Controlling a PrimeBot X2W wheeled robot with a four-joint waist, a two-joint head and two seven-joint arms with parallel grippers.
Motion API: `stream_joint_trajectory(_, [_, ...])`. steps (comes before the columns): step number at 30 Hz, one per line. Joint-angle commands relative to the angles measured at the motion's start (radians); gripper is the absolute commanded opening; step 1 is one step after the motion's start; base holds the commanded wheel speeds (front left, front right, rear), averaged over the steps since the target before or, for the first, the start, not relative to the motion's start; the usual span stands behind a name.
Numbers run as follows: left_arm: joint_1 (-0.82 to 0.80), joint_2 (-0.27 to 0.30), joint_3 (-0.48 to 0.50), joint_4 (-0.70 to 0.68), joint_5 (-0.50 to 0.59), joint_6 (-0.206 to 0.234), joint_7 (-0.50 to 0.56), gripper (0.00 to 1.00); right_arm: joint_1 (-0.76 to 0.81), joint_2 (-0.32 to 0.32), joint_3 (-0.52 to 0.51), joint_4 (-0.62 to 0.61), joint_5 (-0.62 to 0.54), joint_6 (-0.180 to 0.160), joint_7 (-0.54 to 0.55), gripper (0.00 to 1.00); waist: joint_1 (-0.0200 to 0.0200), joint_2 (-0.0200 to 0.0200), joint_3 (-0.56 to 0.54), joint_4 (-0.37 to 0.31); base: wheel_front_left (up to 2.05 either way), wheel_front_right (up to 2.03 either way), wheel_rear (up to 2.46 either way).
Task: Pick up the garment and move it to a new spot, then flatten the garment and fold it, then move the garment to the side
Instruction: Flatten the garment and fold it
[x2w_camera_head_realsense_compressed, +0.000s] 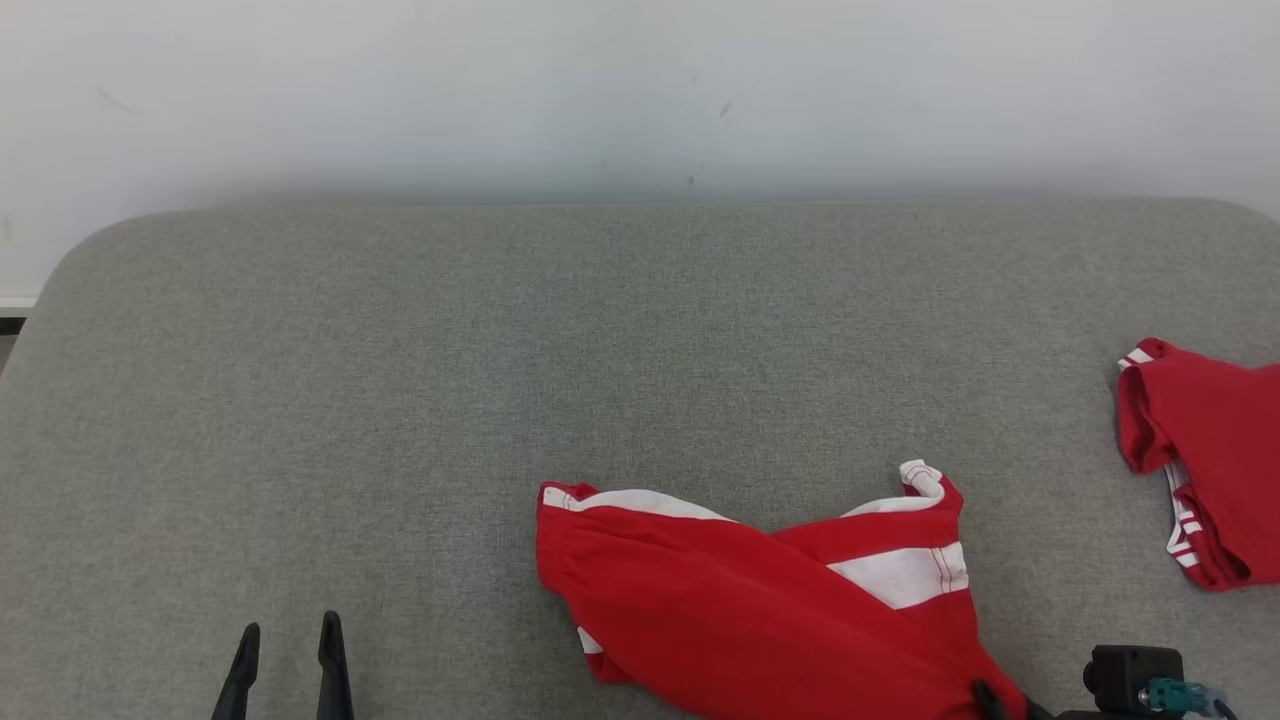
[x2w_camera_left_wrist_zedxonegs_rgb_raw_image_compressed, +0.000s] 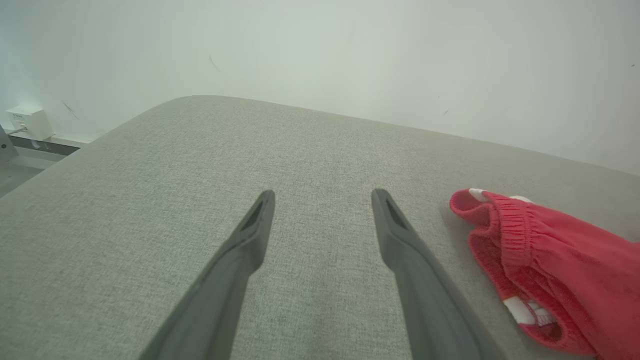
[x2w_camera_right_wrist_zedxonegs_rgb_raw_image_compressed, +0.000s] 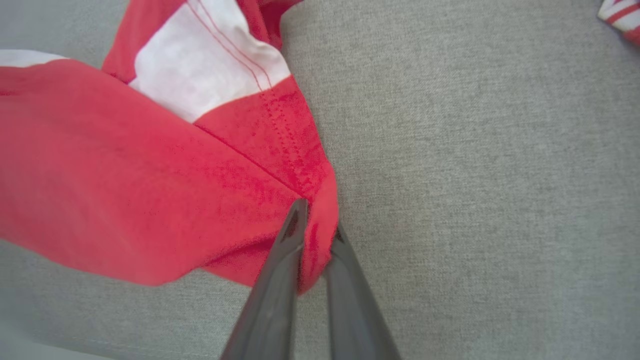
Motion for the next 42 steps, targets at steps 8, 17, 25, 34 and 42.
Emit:
stream_joint_trajectory(8, [0.0, -0.002, 0.005, 0.003, 0.0, -0.005, -0.003, 1.0, -0.053, 0.009, -0.039, -0.045, -0.026, -0.002, -0.069, 1.0, 0.0, -0.0001, -0.013, 0.008, 0.0, 0.0, 0.0])
stream_joint_trajectory(17, [0.001, -0.002, -0.001, 0.004, -0.012, -0.005, -0.003, 1.0, -0.148, -0.024, 0.027, -0.043, -0.006, -0.002, 0.002, 1.0, 0.0, -0.0001, -0.018, 0.013, 0.0, 0.0, 0.0])
stream_joint_trajectory(25, [-0.001, -0.002, -0.004, 0.005, -0.009, -0.005, -0.003, 1.0, -0.242, -0.045, 0.063, 0.066, 0.016, -0.002, 0.011, 1.0, 0.0, -0.0001, -0.016, 0.022, 0.0, 0.0, 0.0])
stream_joint_trajectory(34, [0.008, -0.002, -0.007, 0.005, -0.008, -0.005, -0.003, 1.0, -0.287, -0.064, 0.102, 0.143, 0.046, -0.002, 0.004, 0.46, 0.0, -0.0001, -0.018, 0.04, 0.0, 0.0, 0.0])
stream_joint_trajectory(42, [0.018, -0.002, -0.007, 0.003, -0.008, -0.005, -0.003, 1.0, -0.325, -0.043, 0.021, 0.147, 0.043, -0.002, -0.099, 0.0, 0.0, -0.0001, -0.028, 0.044, 0.0, 0.0, 0.0])
